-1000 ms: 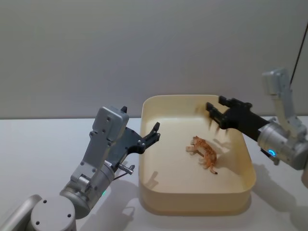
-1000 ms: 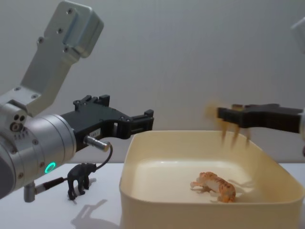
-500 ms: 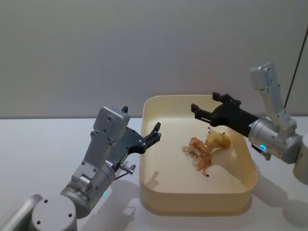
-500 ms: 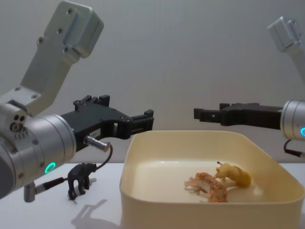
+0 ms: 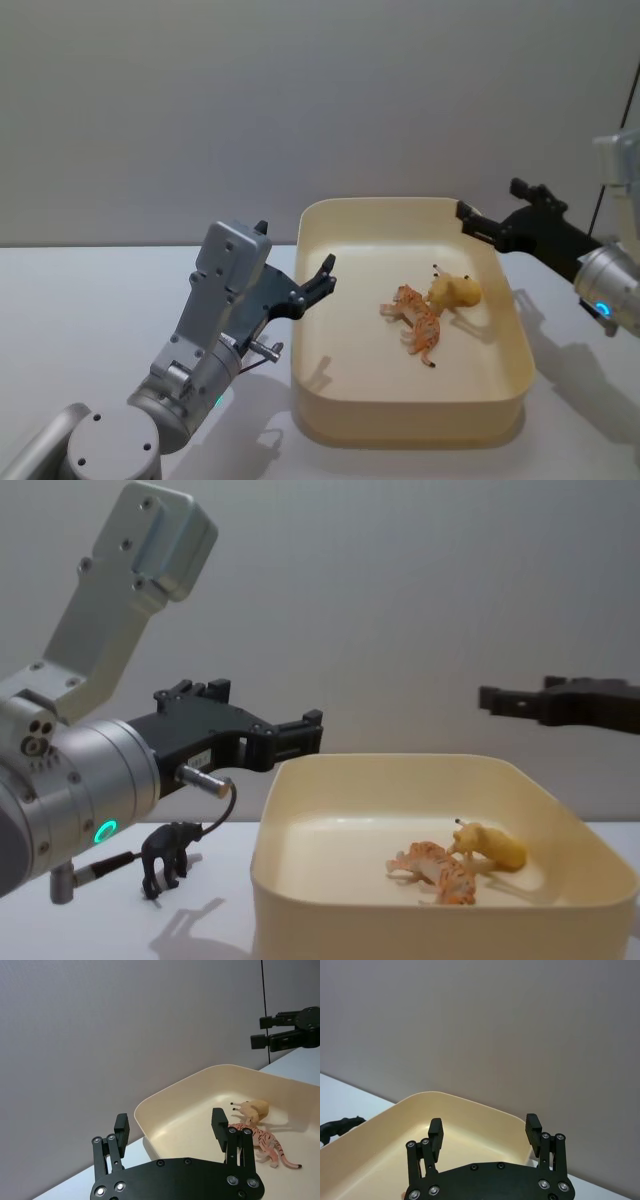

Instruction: Pick up the toy alternately with two hands and place it into the central storage box.

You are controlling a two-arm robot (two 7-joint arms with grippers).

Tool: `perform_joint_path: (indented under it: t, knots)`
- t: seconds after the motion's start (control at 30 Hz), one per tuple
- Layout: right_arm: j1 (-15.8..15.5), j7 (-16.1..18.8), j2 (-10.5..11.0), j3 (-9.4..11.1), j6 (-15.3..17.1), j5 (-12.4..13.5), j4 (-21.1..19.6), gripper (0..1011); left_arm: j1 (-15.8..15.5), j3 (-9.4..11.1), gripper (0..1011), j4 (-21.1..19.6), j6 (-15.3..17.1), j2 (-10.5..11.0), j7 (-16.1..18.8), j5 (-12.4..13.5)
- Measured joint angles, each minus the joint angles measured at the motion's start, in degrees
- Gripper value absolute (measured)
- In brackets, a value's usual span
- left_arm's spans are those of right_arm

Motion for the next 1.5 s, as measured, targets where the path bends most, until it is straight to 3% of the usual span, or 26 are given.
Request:
perform_joint_path:
  t: [0.3, 0.77, 1.0, 1.5]
  knots:
    - [-2.1, -1.96, 1.62, 1.46, -0.44, 0.97, -2.68, 1001, -0.14, -0.15, 1001, 0.05, 0.08, -0.23, -0.03, -0.6]
    - [-3.62, -3.42, 2.83, 2.58, -0.77, 1.67, -4.68, 1001, -1.01, -1.8, 1001, 0.38, 1.98, -1.07, 0.78, -8.08]
    - [-3.89, -3.68, 3.03, 2.78, -0.81, 1.79, -5.03, 1001, -2.33, -2.88, 1001, 0.67, 6.81, -1.55, 1.48, -11.36]
    - [-4.18, -3.93, 3.27, 2.98, -0.88, 1.92, -5.4, 1001, -7.66, -4.29, 1001, 6.26, 19.35, -3.44, 0.23, -11.79]
